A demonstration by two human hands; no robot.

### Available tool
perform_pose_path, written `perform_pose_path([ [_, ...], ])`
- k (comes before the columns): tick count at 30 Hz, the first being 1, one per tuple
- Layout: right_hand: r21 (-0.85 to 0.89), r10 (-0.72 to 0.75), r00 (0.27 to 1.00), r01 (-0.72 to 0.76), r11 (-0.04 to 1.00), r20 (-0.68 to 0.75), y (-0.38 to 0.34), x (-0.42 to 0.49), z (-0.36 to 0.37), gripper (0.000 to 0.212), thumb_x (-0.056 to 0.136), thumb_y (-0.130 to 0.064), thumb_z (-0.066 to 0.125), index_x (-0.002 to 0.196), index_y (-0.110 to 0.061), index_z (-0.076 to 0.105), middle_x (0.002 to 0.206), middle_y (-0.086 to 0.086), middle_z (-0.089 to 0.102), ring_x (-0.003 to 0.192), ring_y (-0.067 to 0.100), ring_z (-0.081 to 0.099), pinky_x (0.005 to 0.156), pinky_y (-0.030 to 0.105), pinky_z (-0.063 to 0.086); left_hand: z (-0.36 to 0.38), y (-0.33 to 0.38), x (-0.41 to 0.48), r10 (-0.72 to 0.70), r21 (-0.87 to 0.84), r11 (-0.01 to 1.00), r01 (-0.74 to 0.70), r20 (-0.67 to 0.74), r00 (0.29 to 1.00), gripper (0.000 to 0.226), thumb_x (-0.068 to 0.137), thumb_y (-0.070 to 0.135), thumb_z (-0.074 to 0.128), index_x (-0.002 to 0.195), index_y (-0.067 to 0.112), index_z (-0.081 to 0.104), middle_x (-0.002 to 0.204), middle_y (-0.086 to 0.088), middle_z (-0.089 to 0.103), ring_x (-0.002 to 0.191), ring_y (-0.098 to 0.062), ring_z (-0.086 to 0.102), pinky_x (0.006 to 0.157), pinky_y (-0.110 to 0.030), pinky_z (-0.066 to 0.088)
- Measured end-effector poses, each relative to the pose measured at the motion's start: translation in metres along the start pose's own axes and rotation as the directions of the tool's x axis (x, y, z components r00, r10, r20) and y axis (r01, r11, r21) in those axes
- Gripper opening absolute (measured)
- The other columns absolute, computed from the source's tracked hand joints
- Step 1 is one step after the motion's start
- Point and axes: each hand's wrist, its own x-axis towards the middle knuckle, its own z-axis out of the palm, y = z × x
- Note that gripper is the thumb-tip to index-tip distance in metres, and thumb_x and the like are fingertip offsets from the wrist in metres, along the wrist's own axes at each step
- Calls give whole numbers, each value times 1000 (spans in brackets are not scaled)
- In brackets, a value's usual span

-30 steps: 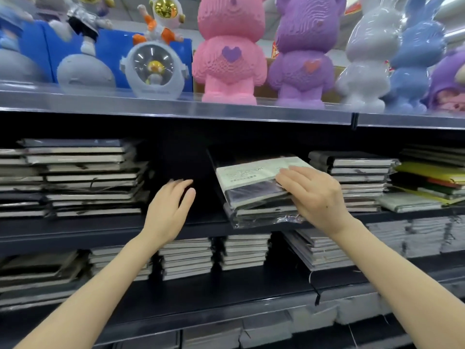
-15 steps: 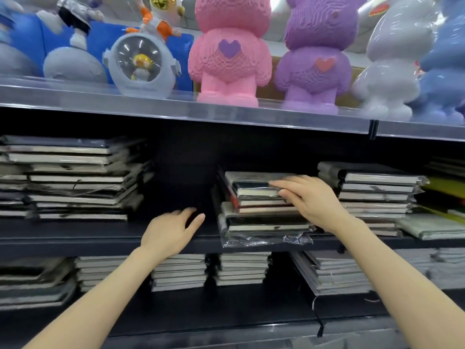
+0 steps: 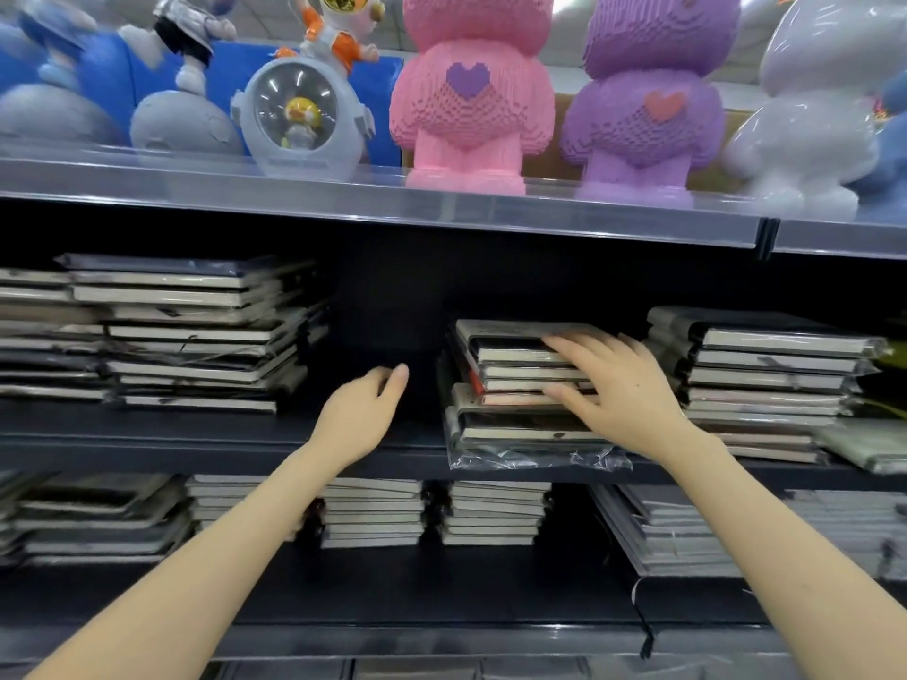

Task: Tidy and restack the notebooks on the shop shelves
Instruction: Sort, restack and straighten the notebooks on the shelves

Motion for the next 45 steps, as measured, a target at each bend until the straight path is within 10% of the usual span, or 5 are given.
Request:
perform_pose_path([
  [13, 143, 213, 976, -204, 968, -47, 8, -57, 13, 92, 74, -82, 37, 149, -34, 16, 157, 14, 19, 144, 35, 19, 107, 55, 36, 36, 55, -35, 64, -570, 819, -63, -18, 998, 86, 75, 70, 36, 149, 34, 13, 155, 3, 26, 140, -10, 25, 109, -29, 24],
  [21, 277, 247, 968, -250, 928, 46, 7, -55, 25, 100, 66, -68, 62, 146, -45, 6, 158, 9, -17, 145, 37, 10, 102, 47, 42, 69, 64, -39, 237, -373, 896, -243, -62, 970, 115, 71, 35, 81, 141, 53, -9, 147, 16, 24, 129, 3, 29, 107, -23, 27],
  [27, 297, 211, 977, -200, 934, -6, 5, -37, 39, 97, 68, -49, 76, 149, -33, 23, 157, 23, -7, 138, 48, 24, 98, 50, 45, 72, 54, -25, 231, -336, 911, -238, -61, 971, 111, 79, 24, 75, 138, 51, -15, 134, 16, 27, 116, 11, 30, 88, 5, 23],
  [40, 102, 251, 924, -290, 951, 287, -11, -10, 19, 89, 77, -62, 63, 149, -44, 13, 160, 11, -4, 144, 36, 15, 100, 44, 42, 52, 40, -5, 203, -249, 949, -195, 4, 979, 116, 76, 27, 78, 147, 37, -13, 149, -3, 33, 120, 1, 35, 96, -10, 30],
  [45, -96, 254, 946, -277, 956, -200, -63, -1, 5, 58, 77, -53, 68, 118, -13, 64, 121, 25, 60, 102, 42, 61, 63, 42, 53, 12, 16, -27, 214, -131, 964, -232, -137, 967, 99, 81, 33, 72, 148, 40, 0, 147, 0, 39, 134, -9, 34, 100, -21, 30],
])
